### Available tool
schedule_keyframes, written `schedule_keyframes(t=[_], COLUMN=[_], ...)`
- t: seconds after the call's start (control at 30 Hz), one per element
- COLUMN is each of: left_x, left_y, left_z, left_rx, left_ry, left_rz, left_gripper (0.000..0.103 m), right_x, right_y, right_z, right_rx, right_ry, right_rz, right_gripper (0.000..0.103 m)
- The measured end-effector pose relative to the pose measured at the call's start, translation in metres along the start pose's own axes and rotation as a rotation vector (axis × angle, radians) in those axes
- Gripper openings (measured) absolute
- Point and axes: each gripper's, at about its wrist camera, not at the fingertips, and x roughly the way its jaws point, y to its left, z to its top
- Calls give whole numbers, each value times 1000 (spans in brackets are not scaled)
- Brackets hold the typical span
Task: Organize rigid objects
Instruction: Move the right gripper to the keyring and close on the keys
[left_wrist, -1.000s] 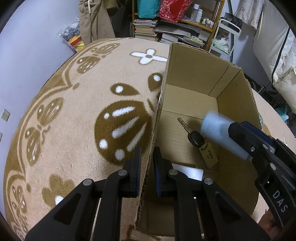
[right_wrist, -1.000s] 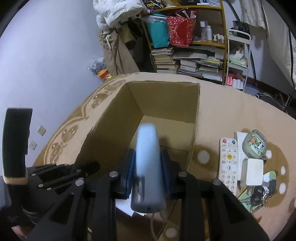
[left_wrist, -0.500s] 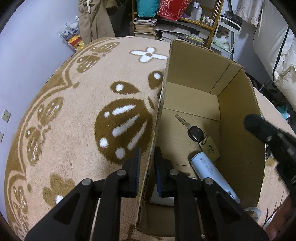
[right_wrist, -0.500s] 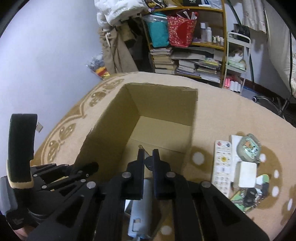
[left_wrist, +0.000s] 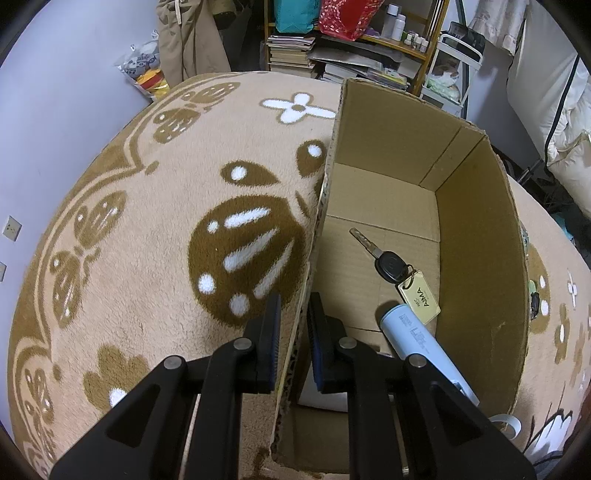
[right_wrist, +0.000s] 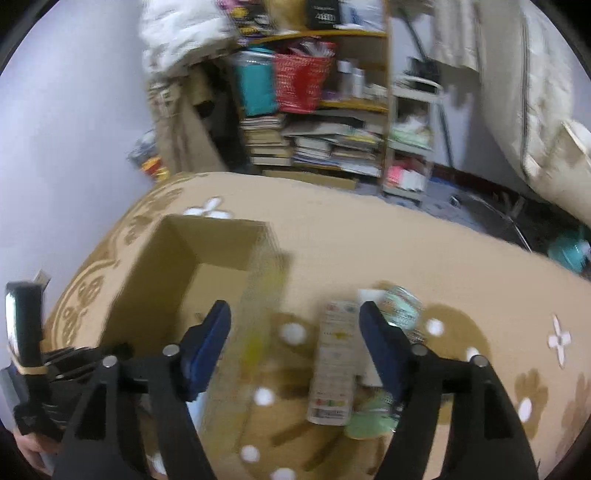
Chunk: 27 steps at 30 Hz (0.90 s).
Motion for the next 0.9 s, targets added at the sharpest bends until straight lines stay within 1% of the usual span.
schedule_keyframes(t=[0.07, 0.17, 0.37, 0.43, 0.5, 0.63, 0.73, 0.83, 0.9], left_x=[1, 3, 3, 2, 2, 2, 2, 2, 2], left_y=[0, -1, -1, -1, -1, -2, -2, -1, -1], left_z=[0, 0, 0, -1, -1, -1, -1, -1, -1], left_rx=[1, 7, -4, -8, -5, 4, 0, -8, -8], left_ry=[1, 0, -4, -4, -5, -5, -4, -4, -4], left_rz=[3, 9, 8, 5, 7, 15, 14, 7, 6], left_gripper=[14, 14, 14, 14, 14, 14, 14, 14, 14], right_x=[7, 14, 26, 31, 38, 46, 55, 61, 66], right_y=[-19, -45, -81, -88, -92, -98, -108, -124, -131], right_z=[-3, -13, -33, -38, -44, -59, -68, -74, -78], right_rx=[26, 69, 126, 122, 105, 91, 127, 209, 239], right_ry=[26, 54, 92, 102, 120, 143, 181, 187, 197], right_rz=[-19, -45, -98, -111, -161, -209, -208, -162, -148], right_gripper=[88, 89, 91, 91, 91, 91, 91, 91, 91])
